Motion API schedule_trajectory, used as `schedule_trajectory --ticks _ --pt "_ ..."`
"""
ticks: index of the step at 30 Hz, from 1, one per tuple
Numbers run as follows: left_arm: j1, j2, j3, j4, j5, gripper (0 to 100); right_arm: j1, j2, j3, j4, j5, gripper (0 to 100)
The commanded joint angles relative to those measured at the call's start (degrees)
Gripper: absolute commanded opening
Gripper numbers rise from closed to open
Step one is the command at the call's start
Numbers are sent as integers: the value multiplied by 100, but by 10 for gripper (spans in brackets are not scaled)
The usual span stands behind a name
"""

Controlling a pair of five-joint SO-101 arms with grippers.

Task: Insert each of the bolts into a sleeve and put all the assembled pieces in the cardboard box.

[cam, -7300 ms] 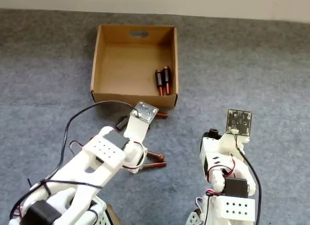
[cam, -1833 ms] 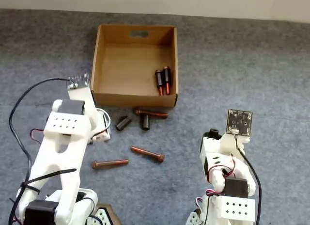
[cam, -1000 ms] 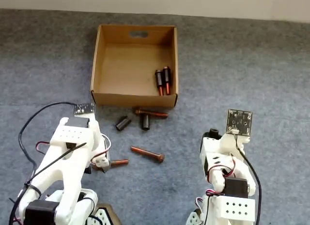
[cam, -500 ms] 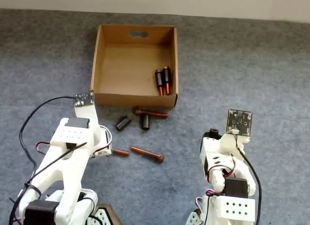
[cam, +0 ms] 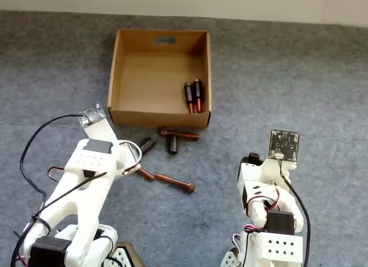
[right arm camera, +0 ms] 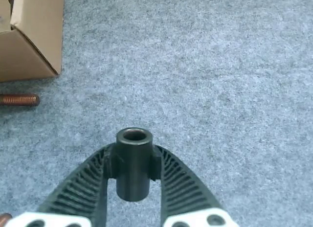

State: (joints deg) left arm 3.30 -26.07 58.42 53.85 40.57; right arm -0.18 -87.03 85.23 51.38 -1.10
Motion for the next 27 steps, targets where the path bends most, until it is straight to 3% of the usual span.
schedule_trajectory --ticks 1,16,21,27 --pt "171 -4 66 -211 237 164 57 -75 -48 -92 -26 5" --pt "189 4 716 -1354 220 161 66 -75 -48 -92 -26 5" --pt "286 -13 681 -519 -229 152 66 -75 -48 -92 -35 5" --pt "426 -13 681 79 -1116 4 66 -75 -48 -92 -35 5"
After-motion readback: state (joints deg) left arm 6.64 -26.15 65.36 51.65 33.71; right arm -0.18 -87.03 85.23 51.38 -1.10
